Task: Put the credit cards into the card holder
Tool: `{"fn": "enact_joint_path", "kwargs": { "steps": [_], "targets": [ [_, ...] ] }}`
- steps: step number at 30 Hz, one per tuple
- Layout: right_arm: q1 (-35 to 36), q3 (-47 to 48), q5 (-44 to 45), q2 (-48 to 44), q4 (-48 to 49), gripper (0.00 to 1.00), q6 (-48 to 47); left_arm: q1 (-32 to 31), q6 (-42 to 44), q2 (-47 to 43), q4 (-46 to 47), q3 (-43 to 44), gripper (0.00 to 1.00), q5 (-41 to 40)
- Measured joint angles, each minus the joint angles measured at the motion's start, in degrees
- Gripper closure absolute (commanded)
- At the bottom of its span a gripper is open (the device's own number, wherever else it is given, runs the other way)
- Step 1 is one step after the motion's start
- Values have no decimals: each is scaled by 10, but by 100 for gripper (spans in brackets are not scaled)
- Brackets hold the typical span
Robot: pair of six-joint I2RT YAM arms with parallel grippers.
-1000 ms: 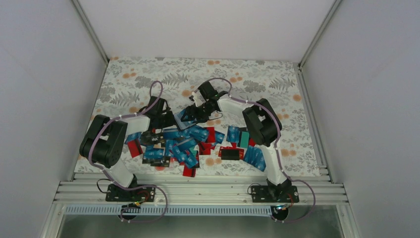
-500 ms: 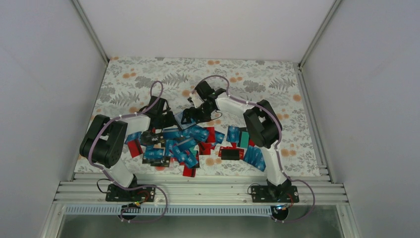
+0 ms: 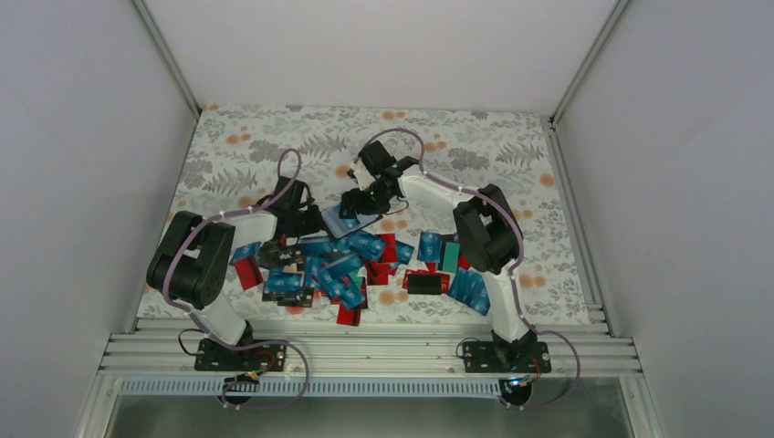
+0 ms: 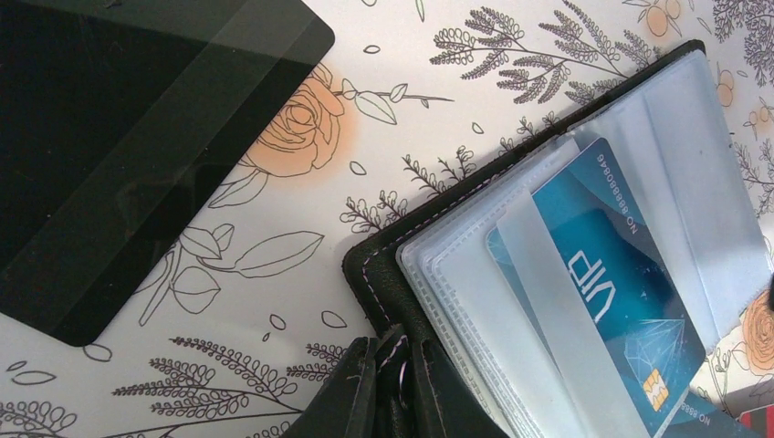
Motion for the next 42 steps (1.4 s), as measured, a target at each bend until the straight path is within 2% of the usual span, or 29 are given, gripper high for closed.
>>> {"fn": "enact_joint_path", "kwargs": {
  "steps": [3,5,12,18,42],
  "targets": [
    [0,16,9,0,12,42,3,0,2,0,0,0,91,0],
    [0,23,11,0,23,43,4,0,3,0,0,0,91,0],
    [0,37,13,30,45,37,11,0,4,0,-1,0,91,0],
    [0,40,9,60,51,37,15,0,4,0,-2,0,91,0],
    [27,42,-11,61,57,37,35,0,4,0,-7,3,91,0]
  ]
}}
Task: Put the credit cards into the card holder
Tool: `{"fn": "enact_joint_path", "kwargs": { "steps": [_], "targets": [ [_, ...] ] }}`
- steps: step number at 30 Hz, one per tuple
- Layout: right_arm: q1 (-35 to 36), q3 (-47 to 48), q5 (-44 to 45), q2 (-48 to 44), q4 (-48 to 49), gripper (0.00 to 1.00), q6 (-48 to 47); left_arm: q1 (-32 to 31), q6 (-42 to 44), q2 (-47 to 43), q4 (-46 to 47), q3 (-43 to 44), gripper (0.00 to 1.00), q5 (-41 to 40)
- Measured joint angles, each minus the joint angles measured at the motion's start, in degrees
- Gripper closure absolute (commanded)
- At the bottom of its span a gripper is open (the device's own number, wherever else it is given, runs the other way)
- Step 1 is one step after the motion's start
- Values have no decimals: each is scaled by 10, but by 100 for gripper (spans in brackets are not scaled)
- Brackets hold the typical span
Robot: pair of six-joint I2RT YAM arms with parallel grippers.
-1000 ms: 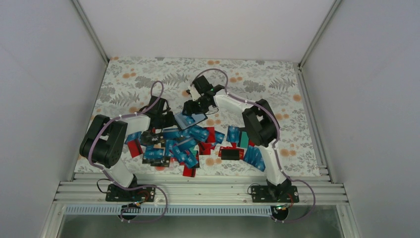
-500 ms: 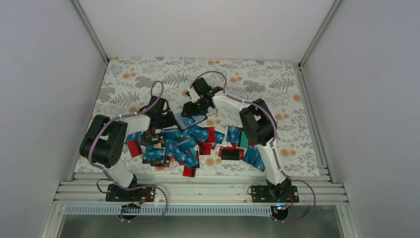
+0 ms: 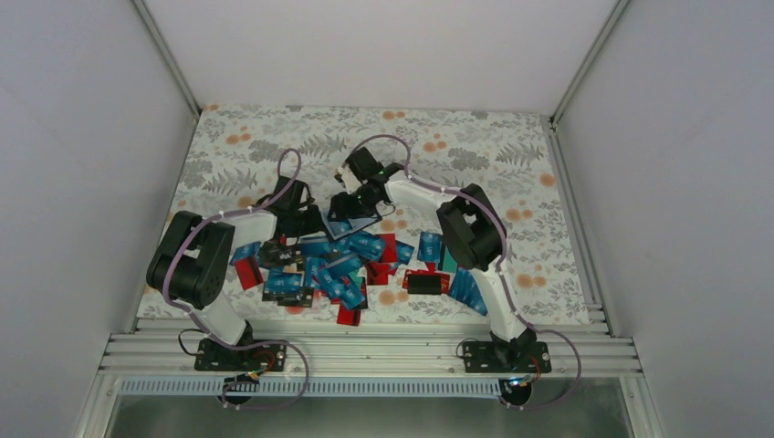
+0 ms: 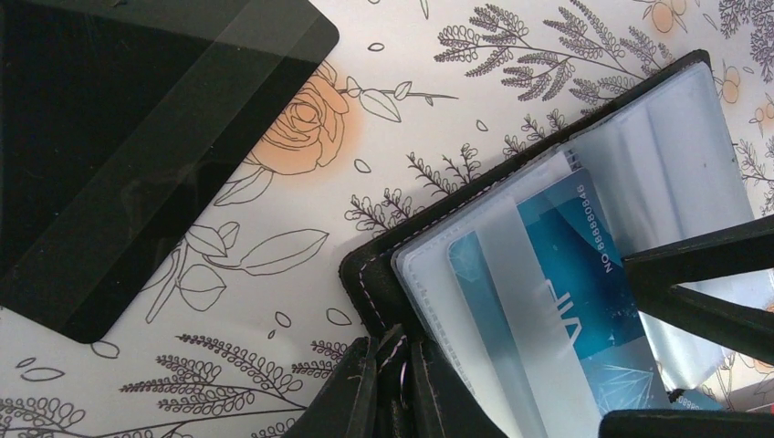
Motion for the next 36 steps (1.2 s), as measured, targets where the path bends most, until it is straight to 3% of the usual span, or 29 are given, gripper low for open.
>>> {"fn": "enact_joint_path", "kwargs": {
  "steps": [15,23,28,36],
  "targets": [
    [7,47,13,4,-21,31,-7,0,25,0,-36,17,90,-16],
    [7,49,26,-10,-33,28,-17,0,42,-3,-81,33,77,-37],
    [6,-26,40,-91,-27,27,-18,0,51,-33,-118,34,69,-54],
    [-8,-224,75,-293,29,25,3,-22,62,-131,-164,32,59,-69]
  ]
}}
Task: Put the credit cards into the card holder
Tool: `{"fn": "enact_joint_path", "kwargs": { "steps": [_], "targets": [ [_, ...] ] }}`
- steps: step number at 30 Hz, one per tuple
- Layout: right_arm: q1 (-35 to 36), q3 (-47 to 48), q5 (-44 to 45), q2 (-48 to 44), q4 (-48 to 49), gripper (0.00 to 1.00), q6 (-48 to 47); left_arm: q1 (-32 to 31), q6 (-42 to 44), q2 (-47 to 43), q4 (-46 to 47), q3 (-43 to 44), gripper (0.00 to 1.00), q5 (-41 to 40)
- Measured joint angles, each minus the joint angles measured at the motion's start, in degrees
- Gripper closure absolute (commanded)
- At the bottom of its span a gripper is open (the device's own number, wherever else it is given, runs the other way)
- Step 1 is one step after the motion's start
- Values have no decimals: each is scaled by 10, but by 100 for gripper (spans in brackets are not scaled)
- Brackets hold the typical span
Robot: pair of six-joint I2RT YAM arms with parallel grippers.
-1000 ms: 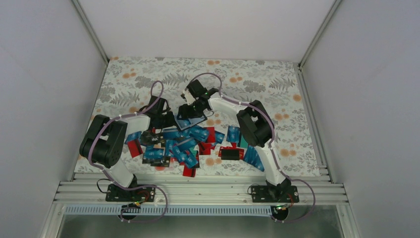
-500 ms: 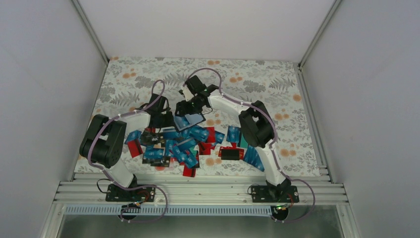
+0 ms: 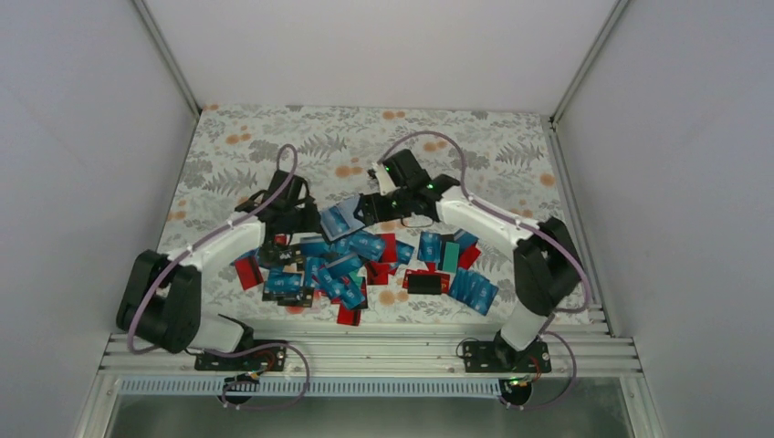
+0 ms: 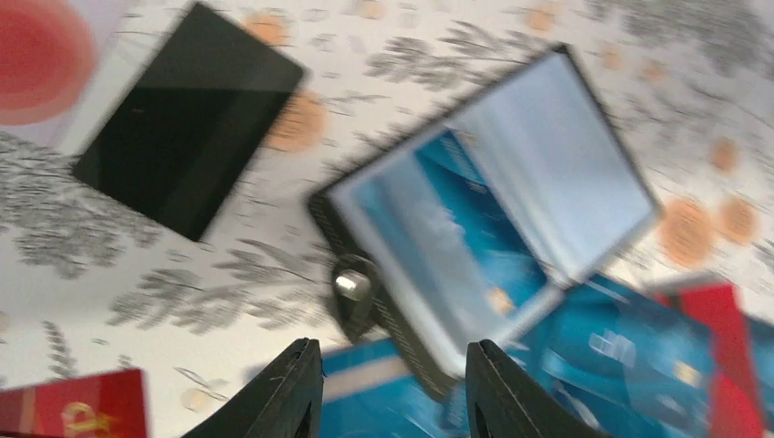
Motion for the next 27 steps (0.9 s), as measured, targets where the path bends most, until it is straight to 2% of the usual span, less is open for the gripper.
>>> {"fn": "enact_joint_path", "kwargs": {
  "steps": [6,11,17,23,27],
  "targets": [
    [-15,-157,36,-119,29,22,42,-102,2,-64,-30,-6,56,-8],
    [-24,-229,46,-171,44,23,60,-165,2,-66,-51,-6,56,-5],
    [-30,-288,-13,-172,99,26,82,-215,0,-29,-55,-6,56,-10],
    [-30,-334,-89,-154,161,27,131,-218,-5,25,-50,-13,52,-21],
    [-30,-321,-93,-124,178,29,132,-218,-14,28,-26,-13,58,-17]
  ]
}}
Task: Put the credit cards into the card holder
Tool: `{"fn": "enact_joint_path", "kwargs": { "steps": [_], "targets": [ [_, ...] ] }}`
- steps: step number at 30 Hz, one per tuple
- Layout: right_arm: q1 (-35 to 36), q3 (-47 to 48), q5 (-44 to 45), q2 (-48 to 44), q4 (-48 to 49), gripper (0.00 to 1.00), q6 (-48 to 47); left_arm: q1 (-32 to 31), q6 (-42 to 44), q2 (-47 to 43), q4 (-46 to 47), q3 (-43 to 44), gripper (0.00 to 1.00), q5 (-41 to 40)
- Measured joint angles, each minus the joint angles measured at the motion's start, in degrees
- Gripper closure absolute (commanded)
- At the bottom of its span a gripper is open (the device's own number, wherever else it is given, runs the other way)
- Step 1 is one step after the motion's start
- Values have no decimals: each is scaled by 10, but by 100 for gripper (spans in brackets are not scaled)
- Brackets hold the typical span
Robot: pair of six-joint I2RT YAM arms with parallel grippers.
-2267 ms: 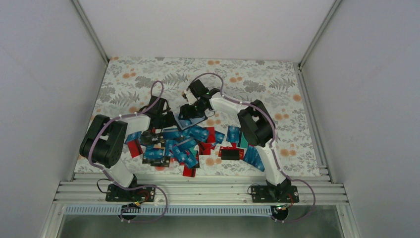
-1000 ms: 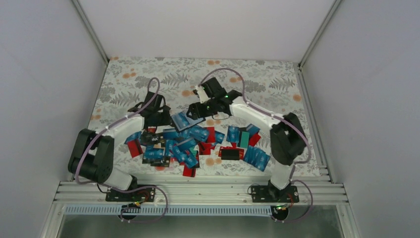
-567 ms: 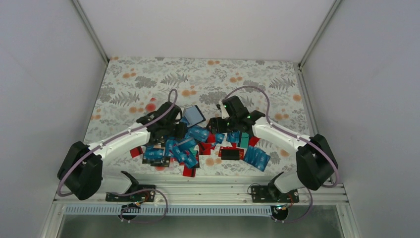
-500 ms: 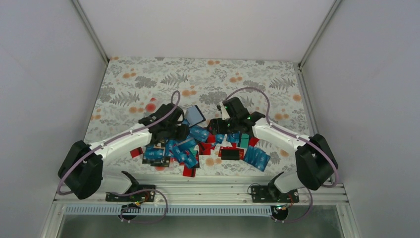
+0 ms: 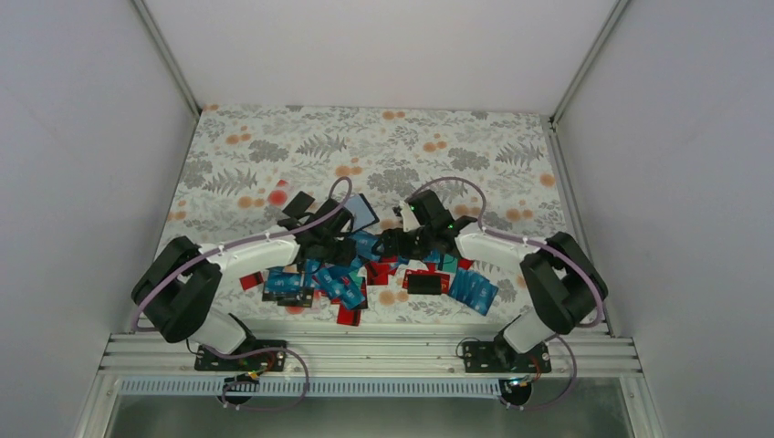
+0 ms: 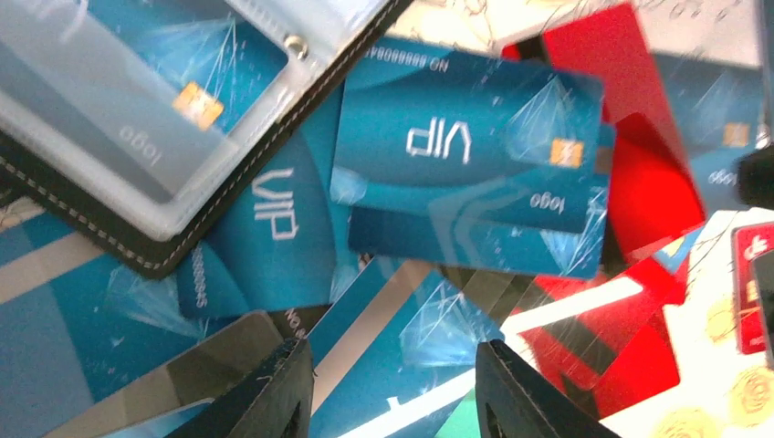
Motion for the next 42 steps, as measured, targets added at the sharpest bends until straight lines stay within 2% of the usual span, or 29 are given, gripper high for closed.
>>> {"fn": "enact_joint_path", "kwargs": {
  "steps": [5,11,19,42],
  "targets": [
    [-3,44,-5,57,13,32,-17,0,-34,13,42,0,73,11],
    [-24,84,-6,114,20,34,-40,0,-72,32,75,0,85,13],
    [-56,96,-24,143,20,35,-63,0,-83,51,97,2,92,12],
    [-68,96,-82,150,16,36,-77,0,-81,92,94,42,94,-50]
  ]
}}
